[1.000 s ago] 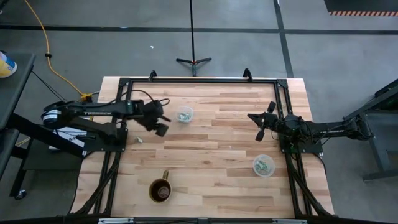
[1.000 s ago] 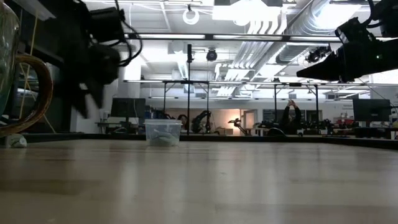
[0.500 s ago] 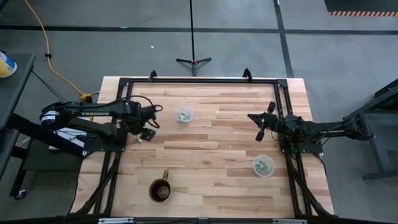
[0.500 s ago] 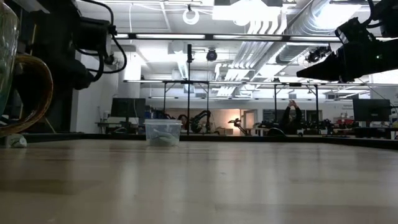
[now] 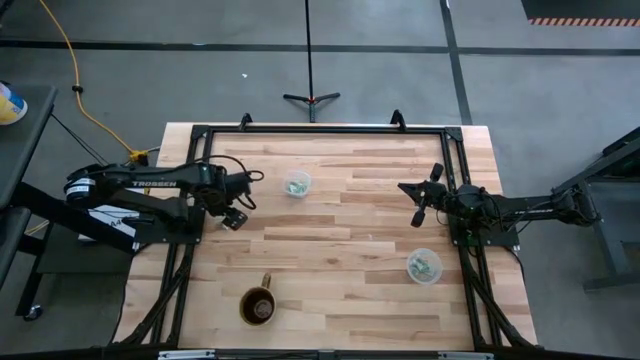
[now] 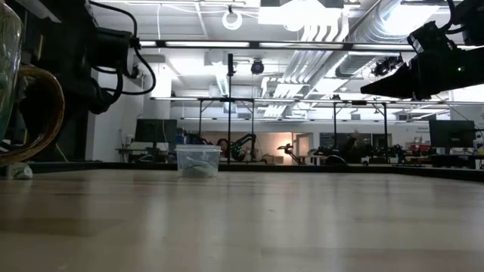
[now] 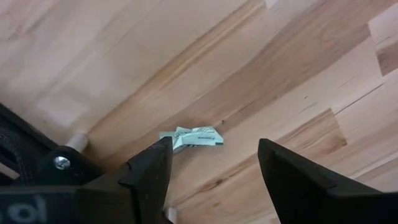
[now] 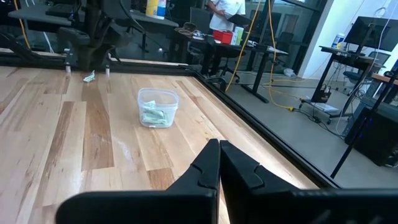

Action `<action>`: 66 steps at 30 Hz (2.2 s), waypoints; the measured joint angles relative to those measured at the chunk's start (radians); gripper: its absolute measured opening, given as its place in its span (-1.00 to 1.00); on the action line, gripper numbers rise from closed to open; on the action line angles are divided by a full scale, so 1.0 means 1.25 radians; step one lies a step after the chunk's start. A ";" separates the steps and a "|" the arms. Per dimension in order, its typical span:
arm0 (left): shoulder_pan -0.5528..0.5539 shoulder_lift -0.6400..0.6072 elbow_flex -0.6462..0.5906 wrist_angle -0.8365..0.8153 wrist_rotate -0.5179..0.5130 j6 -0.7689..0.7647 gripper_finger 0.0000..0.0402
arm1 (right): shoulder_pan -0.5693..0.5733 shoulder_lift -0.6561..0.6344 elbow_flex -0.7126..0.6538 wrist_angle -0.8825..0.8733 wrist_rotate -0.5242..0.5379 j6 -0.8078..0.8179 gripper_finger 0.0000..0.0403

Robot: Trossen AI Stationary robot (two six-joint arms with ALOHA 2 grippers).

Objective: Pick and place items into bin
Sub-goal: Put the white stevia packet into the top transparent bin

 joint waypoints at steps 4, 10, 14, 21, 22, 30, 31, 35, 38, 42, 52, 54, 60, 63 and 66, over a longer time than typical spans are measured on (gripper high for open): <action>0.000 0.027 0.000 0.001 0.045 -0.023 0.36 | 0.000 0.000 0.000 0.000 0.000 -0.001 -0.99; 0.000 0.094 0.000 -0.002 0.071 0.042 0.30 | 0.000 0.000 0.000 0.000 0.000 -0.003 -1.00; 0.000 0.133 0.000 -0.005 0.071 0.118 0.15 | 0.000 0.000 0.000 0.000 0.000 -0.005 -0.98; 0.000 0.158 0.019 -0.007 0.070 0.137 0.00 | 0.000 0.000 0.000 0.000 0.000 -0.003 -0.99; 0.000 0.158 0.032 -0.006 0.070 0.141 -0.01 | 0.000 0.000 0.000 0.000 0.000 -0.003 -0.99; 0.000 0.167 0.111 0.031 -0.035 0.313 0.02 | 0.000 0.000 0.000 -0.001 -0.020 0.000 -0.97; 0.000 0.175 0.116 0.027 -0.034 0.331 0.04 | 0.000 0.000 0.000 -0.002 -0.025 0.000 -0.97; 0.000 0.226 0.139 -0.012 -0.024 0.368 0.14 | 0.000 0.000 0.000 -0.006 -0.038 0.000 -0.97; 0.000 0.271 0.153 -0.036 -0.023 0.395 0.26 | 0.000 0.000 0.000 -0.006 -0.038 0.001 -0.97; 0.000 0.327 0.150 -0.062 -0.020 0.430 0.41 | 0.000 0.000 0.000 -0.006 -0.038 0.001 -0.97; 0.000 0.391 0.149 -0.122 -0.039 0.443 0.47 | 0.000 0.000 0.000 -0.018 -0.038 0.001 -0.97; 0.000 0.391 0.149 -0.123 -0.050 0.441 0.47 | 0.000 0.000 0.000 -0.025 -0.038 0.001 -0.97; 0.000 0.397 0.142 -0.114 -0.057 0.439 0.47 | 0.000 0.000 0.000 -0.042 -0.039 0.001 -0.97; 0.000 0.398 0.142 -0.114 -0.057 0.435 0.47 | 0.000 0.000 0.000 -0.046 -0.039 0.001 -0.97; 0.000 0.401 0.133 -0.101 -0.055 0.432 0.47 | 0.000 0.000 0.000 -0.048 -0.039 0.001 -0.97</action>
